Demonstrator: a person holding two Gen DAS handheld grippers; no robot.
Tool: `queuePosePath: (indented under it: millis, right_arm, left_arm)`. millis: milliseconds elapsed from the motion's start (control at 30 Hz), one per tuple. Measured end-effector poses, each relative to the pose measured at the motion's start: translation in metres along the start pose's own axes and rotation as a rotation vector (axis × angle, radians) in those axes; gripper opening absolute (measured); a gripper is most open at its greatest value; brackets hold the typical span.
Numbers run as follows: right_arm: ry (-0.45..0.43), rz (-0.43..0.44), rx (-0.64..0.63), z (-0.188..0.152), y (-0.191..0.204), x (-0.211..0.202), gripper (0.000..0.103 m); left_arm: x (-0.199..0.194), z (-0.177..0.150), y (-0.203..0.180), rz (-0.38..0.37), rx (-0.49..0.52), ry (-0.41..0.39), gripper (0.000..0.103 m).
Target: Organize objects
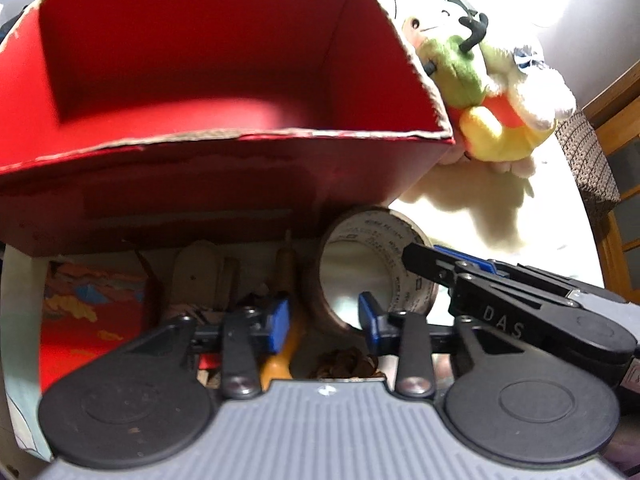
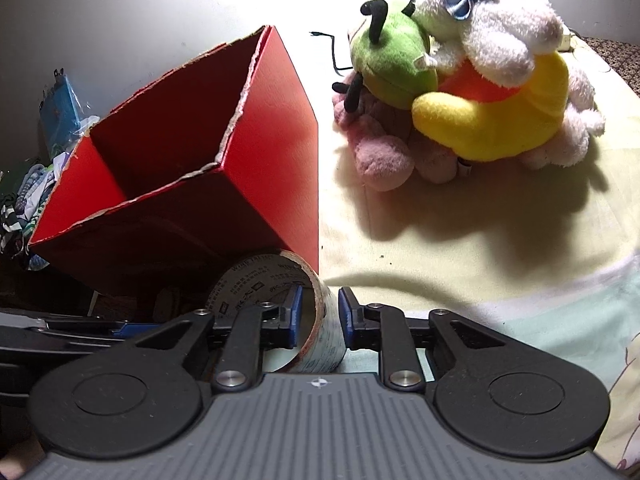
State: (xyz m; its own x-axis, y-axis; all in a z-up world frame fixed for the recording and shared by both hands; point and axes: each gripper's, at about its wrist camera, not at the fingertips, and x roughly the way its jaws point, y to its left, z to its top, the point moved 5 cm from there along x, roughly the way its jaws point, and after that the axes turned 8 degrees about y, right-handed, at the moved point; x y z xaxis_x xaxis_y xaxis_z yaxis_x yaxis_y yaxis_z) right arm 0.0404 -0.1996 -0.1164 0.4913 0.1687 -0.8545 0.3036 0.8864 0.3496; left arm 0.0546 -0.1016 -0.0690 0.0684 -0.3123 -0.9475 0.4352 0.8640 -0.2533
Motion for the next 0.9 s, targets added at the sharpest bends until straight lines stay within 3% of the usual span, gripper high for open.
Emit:
queuePosePath:
  millis: [133, 533, 767, 900]
  right_arm:
    - [0.003, 0.007, 0.017, 0.0, -0.003, -0.001, 0.011]
    - [-0.103, -0.076, 0.081, -0.012, -0.018, -0.045, 0.011]
    - [-0.243, -0.133, 0.117, -0.014, -0.021, -0.104, 0.011]
    - [-0.36, -0.162, 0.092, -0.003, -0.01, -0.137, 0.012]
  left_arm:
    - [0.007, 0.001, -0.002, -0.01, 0.018, 0.01, 0.018]
    - [0.001, -0.003, -0.036, -0.067, 0.181, -0.002, 0.017]
    - [-0.034, -0.004, -0.072, -0.112, 0.343, -0.12, 0.017]
    - [-0.06, 0.004, -0.091, -0.131, 0.413, -0.234, 0.017]
